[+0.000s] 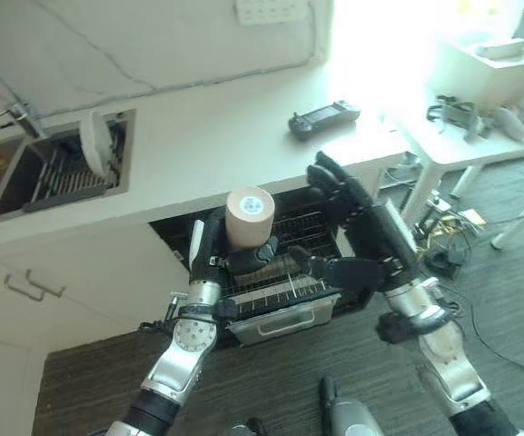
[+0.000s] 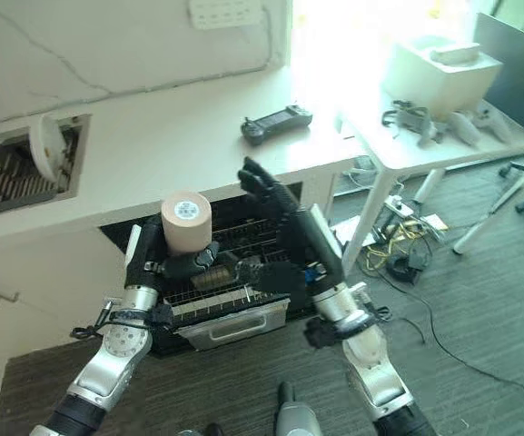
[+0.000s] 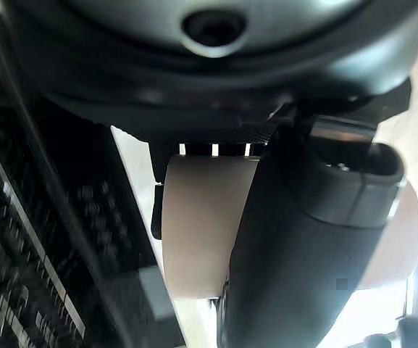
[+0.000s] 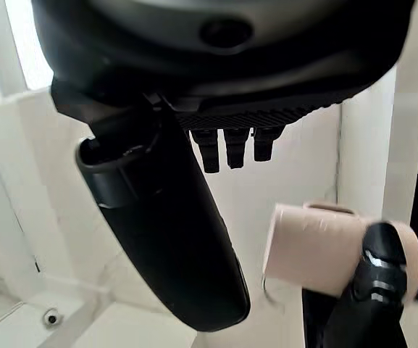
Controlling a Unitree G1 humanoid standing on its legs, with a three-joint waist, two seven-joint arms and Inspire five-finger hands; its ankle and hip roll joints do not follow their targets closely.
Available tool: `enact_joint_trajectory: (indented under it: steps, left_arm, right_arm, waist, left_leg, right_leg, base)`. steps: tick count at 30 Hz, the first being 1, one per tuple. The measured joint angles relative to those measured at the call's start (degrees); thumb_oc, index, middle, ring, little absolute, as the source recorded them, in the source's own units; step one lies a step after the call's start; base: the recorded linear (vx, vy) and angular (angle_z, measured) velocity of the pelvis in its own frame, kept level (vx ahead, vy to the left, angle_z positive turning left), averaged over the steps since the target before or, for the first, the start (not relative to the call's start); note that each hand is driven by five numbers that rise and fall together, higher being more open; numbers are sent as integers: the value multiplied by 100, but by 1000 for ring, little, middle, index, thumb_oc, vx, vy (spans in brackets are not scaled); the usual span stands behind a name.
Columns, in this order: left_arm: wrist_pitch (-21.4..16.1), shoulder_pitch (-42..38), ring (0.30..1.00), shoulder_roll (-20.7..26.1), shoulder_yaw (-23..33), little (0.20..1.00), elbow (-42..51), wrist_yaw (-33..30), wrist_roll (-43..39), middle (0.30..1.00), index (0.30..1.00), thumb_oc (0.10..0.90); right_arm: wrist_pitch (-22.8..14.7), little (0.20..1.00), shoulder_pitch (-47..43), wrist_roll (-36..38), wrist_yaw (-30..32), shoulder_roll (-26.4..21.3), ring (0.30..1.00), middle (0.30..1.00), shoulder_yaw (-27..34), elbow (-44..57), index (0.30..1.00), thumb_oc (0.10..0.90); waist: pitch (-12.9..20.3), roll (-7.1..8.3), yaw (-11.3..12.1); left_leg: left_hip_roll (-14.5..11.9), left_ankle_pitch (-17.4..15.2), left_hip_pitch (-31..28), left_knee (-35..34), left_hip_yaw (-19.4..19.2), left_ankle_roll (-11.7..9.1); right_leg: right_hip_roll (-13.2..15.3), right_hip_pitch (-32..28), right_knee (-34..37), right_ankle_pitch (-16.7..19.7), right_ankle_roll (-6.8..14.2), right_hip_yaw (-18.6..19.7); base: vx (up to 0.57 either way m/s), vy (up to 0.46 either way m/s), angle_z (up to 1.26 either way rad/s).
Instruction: Place the dishes in the dishwasher.
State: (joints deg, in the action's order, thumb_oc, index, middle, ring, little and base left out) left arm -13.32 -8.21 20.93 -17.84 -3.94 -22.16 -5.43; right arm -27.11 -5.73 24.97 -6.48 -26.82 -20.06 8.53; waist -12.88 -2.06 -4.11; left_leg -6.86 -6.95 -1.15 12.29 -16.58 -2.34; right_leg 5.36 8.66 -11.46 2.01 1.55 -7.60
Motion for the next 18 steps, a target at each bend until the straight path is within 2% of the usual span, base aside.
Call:
enact_joint_trajectory:
  steps: [3,5,10,14,18]
  left_arm:
    - [-111,-13,300,26,13,300,5,-282,189,300,300,400]
    - [-179,-21,300,23,1,300,2,-506,191,300,300,400]
    - [-322,-107,300,17,-101,300,-43,-886,515,300,300,400]
    - [-481,-240,300,21,-132,300,-120,-1005,639,300,300,400]
    - [-503,-242,300,22,-190,300,-120,-1000,637,300,300,400]
  right_arm:
    - [148,900,-15,38,43,-5,900,900,-36,-28,900,800]
    - [296,900,-330,240,212,53,900,900,-258,-120,900,800]
    - [486,900,-876,497,728,489,900,900,-419,-394,900,800]
    - [867,900,-948,710,845,514,900,900,-426,-480,900,800]
    - [1118,900,-952,723,835,519,900,900,-628,-481,900,800]
  waist:
    - [2,3,134]
    - [7,16,156]
    - [71,127,315]
    - [76,135,432]
    - [76,136,452]
  left_leg:
    - [11,-5,-1,16,116,10]
    - [11,-9,0,30,138,13]
    - [11,-10,0,58,310,-5]
    - [10,-53,7,148,443,-21]
    - [12,-82,17,196,459,-15]
  right_leg:
    - [51,-29,-130,-100,9,-111]
    - [63,-29,-174,-127,-6,-137]
    - [106,-56,-346,-268,-32,-276]
    - [136,-119,-430,-315,-61,-382]
    - [153,-119,-488,-340,-65,-394]
  base:
    - [0,-50,23]
    - [12,-44,6]
    - [39,-35,16]
    - [36,-16,16]
    - [8,-3,1]
